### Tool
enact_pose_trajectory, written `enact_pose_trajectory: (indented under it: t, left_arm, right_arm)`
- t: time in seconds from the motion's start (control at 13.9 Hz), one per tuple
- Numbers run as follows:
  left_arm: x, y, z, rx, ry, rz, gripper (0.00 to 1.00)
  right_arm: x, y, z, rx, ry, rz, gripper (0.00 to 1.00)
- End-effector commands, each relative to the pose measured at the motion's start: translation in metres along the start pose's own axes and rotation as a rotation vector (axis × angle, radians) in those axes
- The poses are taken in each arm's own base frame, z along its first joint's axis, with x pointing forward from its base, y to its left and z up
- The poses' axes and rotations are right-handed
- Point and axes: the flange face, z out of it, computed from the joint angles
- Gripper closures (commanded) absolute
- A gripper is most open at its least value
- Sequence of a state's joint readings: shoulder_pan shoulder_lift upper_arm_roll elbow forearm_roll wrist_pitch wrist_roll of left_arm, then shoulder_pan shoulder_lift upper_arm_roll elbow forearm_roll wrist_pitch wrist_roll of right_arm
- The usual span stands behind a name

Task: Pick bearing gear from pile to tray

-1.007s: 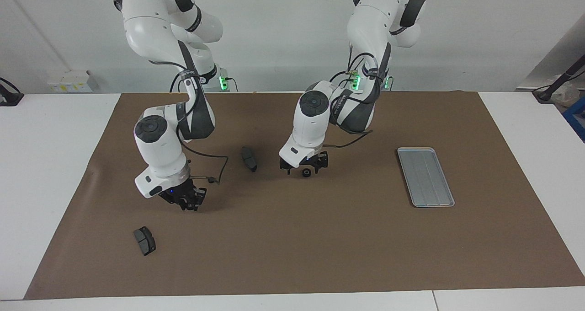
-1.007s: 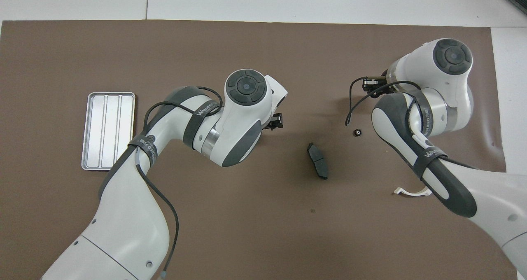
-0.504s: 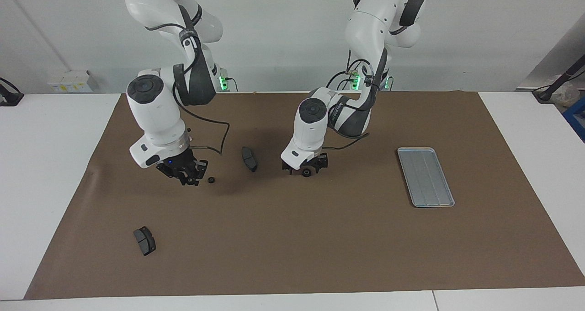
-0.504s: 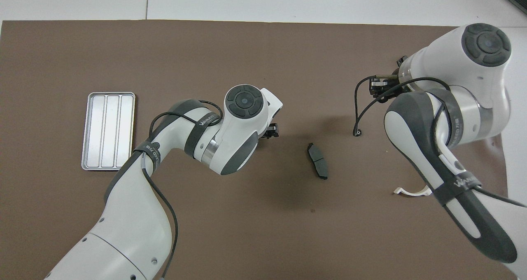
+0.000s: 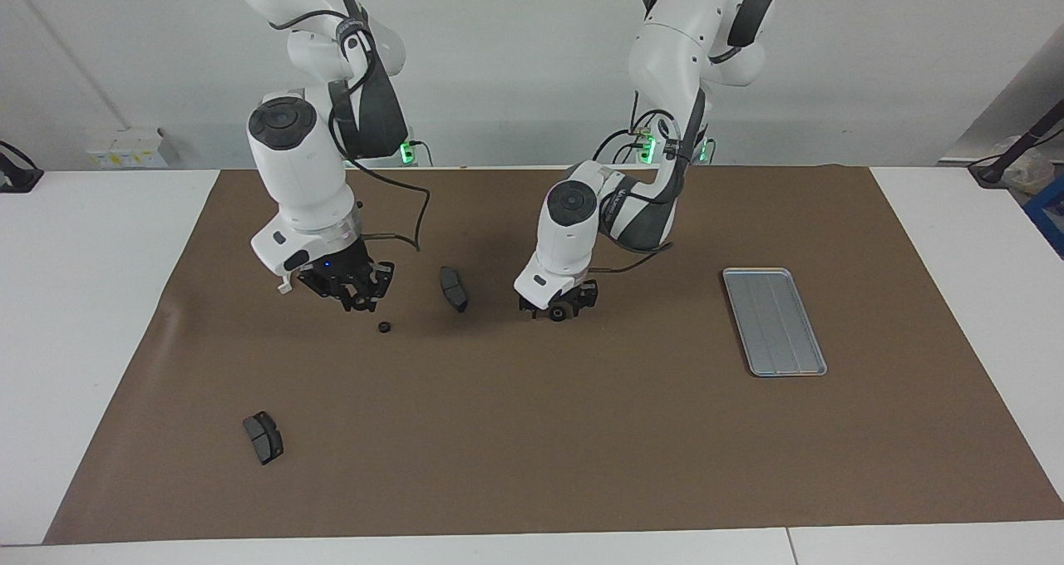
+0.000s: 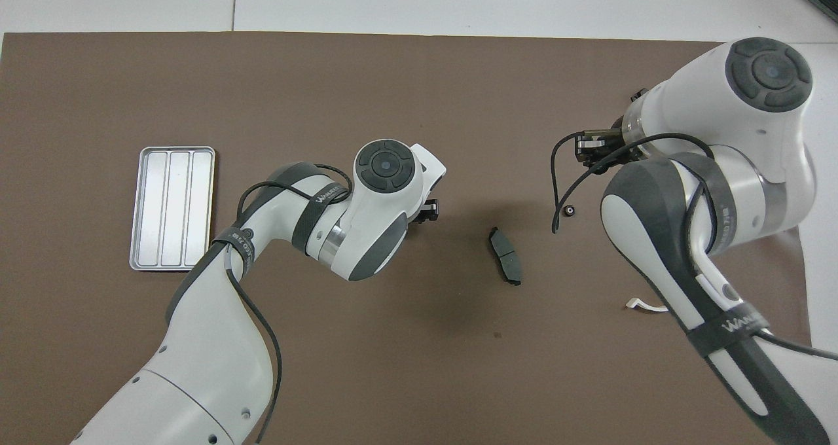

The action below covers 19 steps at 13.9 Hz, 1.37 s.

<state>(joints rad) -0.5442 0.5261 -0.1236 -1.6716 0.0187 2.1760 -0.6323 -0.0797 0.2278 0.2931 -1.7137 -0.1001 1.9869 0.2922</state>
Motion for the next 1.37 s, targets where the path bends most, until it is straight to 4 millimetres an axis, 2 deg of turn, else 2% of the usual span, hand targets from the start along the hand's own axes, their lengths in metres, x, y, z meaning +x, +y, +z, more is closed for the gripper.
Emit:
enact_pose_trajectory:
  t: [0.0, 0.07, 0.29, 0.43, 0.79, 0.94, 1.3]
  left_arm:
    - [-0.007, -0.007, -0.004, 0.009, 0.023, 0.018, 0.25]
    - [-0.006, -0.007, -0.004, 0.009, 0.023, 0.016, 0.26]
    - [-0.006, -0.009, -0.002, 0.012, 0.022, 0.022, 0.33]
    - [-0.001, -0.016, -0.002, 0.011, 0.020, 0.039, 0.41]
    - [0.000, -0.018, -0.002, 0.012, 0.018, 0.042, 0.58]
    - [0.000, -0.018, -0.001, 0.014, 0.016, 0.044, 0.68]
    - [0.005, -0.022, -0.005, 0.009, 0.014, 0.031, 0.93]
  right_arm:
    - [-0.009, -0.007, 0.001, 0.007, -0.010, 0.015, 1.00]
    - [-0.012, -0.014, 0.003, 0.007, -0.011, 0.018, 1.00]
    - [-0.012, -0.017, 0.003, 0.009, -0.007, 0.044, 1.00]
    - [-0.012, -0.019, 0.003, 0.010, -0.007, 0.043, 1.00]
    - [-0.015, -0.030, 0.007, 0.010, -0.013, 0.055, 1.00]
    - [-0.019, -0.042, 0.008, 0.011, -0.015, 0.054, 1.00]
    - [-0.027, -0.045, 0.022, 0.013, -0.009, 0.071, 1.00]
